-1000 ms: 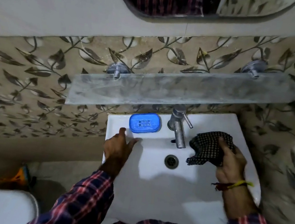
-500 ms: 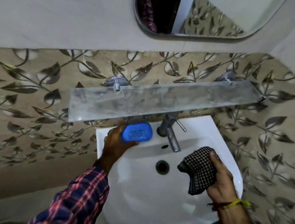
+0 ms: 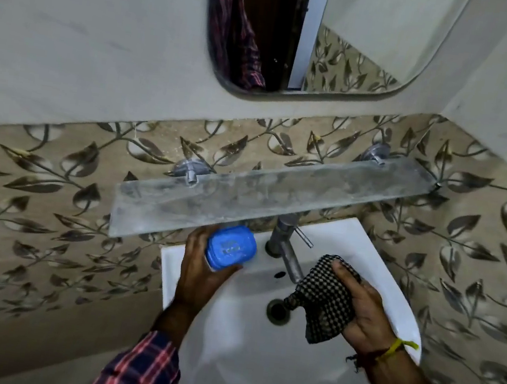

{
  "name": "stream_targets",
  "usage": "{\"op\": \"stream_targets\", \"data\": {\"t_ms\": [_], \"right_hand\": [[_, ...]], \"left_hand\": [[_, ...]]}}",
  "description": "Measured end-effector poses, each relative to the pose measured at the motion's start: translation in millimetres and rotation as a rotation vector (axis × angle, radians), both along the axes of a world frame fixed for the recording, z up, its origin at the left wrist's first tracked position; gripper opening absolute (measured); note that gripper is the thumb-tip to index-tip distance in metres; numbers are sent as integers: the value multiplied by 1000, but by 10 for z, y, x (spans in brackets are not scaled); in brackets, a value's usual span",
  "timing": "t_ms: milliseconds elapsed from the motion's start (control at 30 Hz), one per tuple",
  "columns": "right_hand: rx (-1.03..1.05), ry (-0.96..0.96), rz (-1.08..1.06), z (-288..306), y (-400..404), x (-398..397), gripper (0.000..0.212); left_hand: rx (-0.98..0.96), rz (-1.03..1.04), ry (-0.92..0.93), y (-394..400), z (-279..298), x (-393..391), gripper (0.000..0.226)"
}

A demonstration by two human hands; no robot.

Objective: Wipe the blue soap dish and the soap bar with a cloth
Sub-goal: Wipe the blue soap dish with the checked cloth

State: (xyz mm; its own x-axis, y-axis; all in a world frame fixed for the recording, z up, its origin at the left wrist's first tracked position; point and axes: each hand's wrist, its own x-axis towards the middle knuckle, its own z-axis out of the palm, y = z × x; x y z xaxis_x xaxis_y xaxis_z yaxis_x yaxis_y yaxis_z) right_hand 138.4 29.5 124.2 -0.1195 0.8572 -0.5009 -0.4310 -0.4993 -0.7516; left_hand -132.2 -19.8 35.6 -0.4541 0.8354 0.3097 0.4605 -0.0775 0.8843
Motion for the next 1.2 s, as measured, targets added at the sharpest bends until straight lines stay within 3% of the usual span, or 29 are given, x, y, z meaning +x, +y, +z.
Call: {"op": "stream_targets", "data": {"t_ms": [133, 300, 400, 533, 600, 733, 800, 900, 1000, 1067, 1200], "right_hand": [[-76, 88, 119, 47, 74, 171, 44], [-103, 201, 262, 32, 126, 312, 43], [-195, 214, 328, 13, 158, 432, 43], [-252, 295, 487, 44, 237, 667, 38], [-244, 314, 507, 29, 275, 749, 40], [-196, 300, 460, -17, 345, 847, 41], [-111, 273, 453, -32, 363, 868, 34], [-19, 265, 473, -36, 337, 866, 18], [15, 191, 480, 2, 309, 861, 28], [23, 106, 483, 36, 294, 876, 28], [108, -51, 494, 127, 224, 841, 13]], "left_hand": [[46, 30, -150, -267, 77, 313, 80], [73, 176, -582, -461, 168, 736, 80], [93, 316, -797, -521, 274, 919, 59], [96, 326, -1009, -524, 364, 1069, 23], [60, 351, -1063, -491, 389, 1168, 35], [-69, 287, -1219, -383, 443, 1458, 82], [-114, 258, -1251, -329, 440, 1604, 93], [-166, 231, -1327, -314, 433, 1707, 95], [-186, 178, -1421, -377, 435, 1760, 86], [-188, 149, -1431, -442, 447, 1795, 70], [-252, 97, -1362, -511, 530, 1877, 62]]}}
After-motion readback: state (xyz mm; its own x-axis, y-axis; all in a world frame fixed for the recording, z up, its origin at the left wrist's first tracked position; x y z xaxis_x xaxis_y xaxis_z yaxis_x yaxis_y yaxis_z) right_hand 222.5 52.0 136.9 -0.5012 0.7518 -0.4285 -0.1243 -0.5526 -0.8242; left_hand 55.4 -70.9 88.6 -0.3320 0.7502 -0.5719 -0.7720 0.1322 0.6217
